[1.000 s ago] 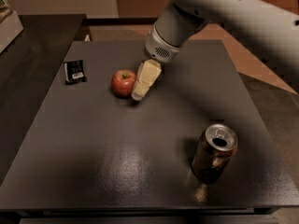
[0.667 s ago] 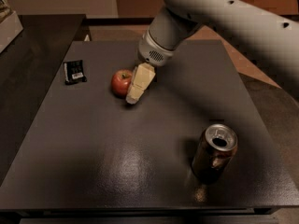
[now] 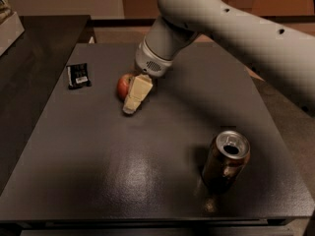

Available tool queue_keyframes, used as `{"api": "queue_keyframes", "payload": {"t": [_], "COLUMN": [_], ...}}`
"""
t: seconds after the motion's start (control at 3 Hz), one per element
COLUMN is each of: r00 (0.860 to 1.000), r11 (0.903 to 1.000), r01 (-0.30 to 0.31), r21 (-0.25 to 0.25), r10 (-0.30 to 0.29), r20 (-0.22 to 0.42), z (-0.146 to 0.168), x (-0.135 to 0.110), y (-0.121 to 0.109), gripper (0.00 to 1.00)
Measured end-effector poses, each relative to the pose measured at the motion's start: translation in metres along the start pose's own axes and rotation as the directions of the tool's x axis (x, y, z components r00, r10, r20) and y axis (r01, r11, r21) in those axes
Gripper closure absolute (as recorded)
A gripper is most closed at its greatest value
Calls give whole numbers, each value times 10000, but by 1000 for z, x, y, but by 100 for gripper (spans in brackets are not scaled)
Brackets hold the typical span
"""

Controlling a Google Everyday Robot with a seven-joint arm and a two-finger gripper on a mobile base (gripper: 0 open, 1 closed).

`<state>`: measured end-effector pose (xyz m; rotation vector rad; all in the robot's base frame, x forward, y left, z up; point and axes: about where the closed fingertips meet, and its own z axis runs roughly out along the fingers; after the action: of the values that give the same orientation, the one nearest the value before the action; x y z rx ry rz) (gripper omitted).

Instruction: Pick apple

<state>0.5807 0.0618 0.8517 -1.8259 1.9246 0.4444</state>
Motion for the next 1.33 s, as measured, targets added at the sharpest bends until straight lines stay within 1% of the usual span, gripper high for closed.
{"api": "queue_keyframes", "payload": {"t": [0.33,0.67,1.0,1.33], "r00": [10000,9998,9985,9944], "r11": [9999,9998,9986,9949], "r01": [50,196,478,882], "r21": [-100,-12,233,486], "r10": [-50,-196,-483,-908], "r20": [-4,4,251,535], "z": [5,0,-24,-59], "x": [-3,-8,-23,-45], "y": [2,4,6,9], "gripper": [41,64,87,100]}}
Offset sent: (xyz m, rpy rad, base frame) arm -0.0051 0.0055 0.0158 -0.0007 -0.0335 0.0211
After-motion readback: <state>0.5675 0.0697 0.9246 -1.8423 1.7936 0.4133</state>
